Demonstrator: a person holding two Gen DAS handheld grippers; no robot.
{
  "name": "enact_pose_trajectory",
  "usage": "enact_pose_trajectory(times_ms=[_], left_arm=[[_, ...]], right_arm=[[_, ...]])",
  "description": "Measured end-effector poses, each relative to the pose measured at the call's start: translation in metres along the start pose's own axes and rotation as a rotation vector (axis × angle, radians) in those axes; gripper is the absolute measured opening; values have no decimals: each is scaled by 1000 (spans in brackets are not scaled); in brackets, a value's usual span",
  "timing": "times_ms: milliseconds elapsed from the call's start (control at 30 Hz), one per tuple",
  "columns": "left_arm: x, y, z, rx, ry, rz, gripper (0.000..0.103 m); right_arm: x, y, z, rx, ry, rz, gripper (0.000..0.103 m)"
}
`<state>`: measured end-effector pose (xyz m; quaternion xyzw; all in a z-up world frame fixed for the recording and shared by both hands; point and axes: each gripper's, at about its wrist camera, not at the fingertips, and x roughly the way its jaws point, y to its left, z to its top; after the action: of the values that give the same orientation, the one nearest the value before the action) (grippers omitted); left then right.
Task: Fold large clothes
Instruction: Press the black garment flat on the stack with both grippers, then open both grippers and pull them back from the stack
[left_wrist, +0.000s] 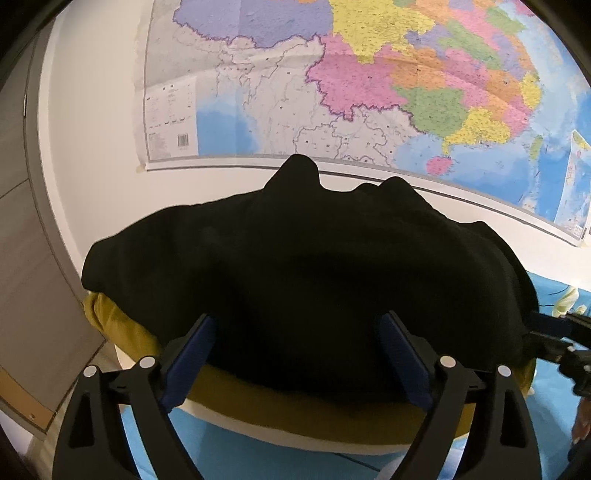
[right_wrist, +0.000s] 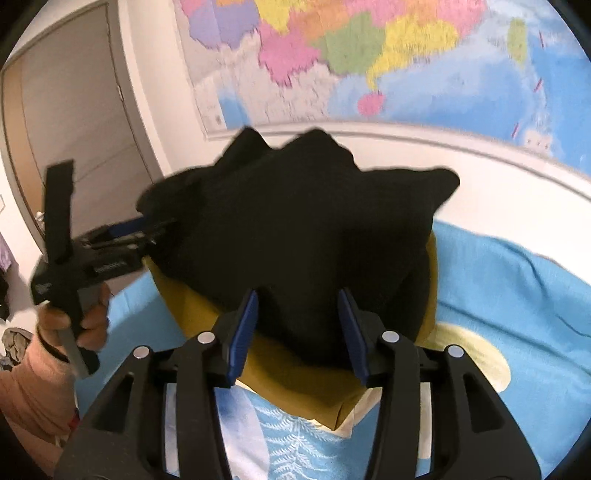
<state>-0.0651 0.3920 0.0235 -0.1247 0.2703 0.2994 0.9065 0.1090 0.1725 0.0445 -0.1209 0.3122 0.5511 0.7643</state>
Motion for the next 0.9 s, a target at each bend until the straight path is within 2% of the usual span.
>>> enact_pose_trajectory(times_ms=[167,233,500,633,900], left_arm=[[-16,-1,-3,-19,-3,-7,93],[-25,-4,-6,-10,-19,3,96],[-58,-13,-20,-1,-34,6,96],[-69,-18,-29,-5,-38,12,96],[-80,-19,-50,-47,-11,16,96]], right_arm=[[-11,4,0,9,-24,5,51],[-13,7,-1,3,-29,8,57],[-26,21,-13,8,-53,13,60],[-33,30,-21,6,-75,13,70],[-50,49,-39,-23,-113,-2,84]])
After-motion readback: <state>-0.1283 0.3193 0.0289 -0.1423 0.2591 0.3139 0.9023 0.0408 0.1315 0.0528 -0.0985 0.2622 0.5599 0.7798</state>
